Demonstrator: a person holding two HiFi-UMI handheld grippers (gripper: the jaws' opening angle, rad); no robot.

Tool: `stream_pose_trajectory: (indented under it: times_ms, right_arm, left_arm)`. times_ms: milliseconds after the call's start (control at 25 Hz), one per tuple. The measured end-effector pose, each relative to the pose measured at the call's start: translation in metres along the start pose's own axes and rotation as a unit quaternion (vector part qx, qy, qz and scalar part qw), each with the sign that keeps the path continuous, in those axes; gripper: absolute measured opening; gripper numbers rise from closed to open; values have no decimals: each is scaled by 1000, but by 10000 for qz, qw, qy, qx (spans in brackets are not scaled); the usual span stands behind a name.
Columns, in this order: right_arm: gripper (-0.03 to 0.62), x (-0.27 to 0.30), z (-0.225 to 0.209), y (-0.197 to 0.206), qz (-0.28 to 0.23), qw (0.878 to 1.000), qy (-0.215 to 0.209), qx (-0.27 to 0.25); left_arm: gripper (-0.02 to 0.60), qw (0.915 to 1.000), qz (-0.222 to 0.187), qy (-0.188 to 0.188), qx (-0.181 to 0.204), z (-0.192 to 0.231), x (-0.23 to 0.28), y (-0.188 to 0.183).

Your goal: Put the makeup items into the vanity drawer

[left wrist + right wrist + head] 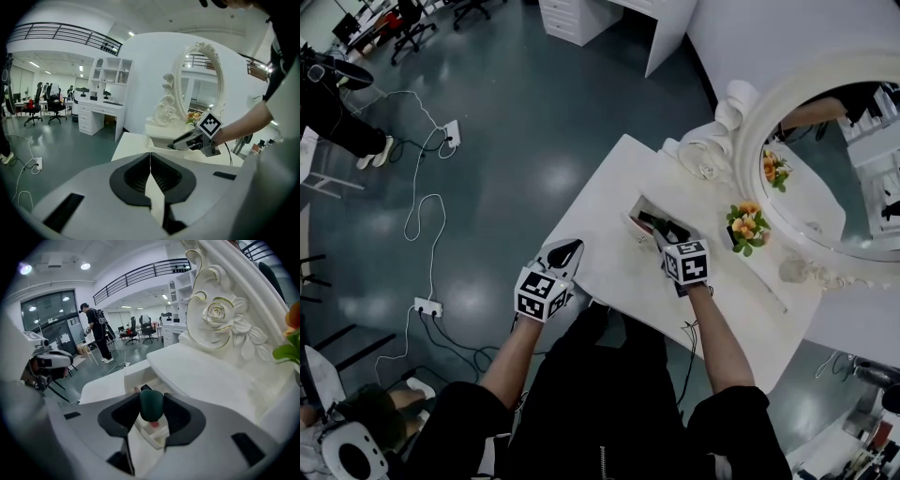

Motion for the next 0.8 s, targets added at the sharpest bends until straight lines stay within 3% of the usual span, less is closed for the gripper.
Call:
stream_pose_trajectory:
  times_ms: [800]
  right_arm:
    - [268, -7, 2, 2, -205, 9995, -107, 223]
  left_arm:
    - [21, 9998, -5, 125, 140, -5, 3, -7]
Point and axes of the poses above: the fingertips, and each gripper's own axes: x forward along the fingers, z to its left, y out of its underside, the point moved 5 cm from there along -x, backward along the fingers, and after that the axes turned 5 degrees about -y, right-handed, at the moved point
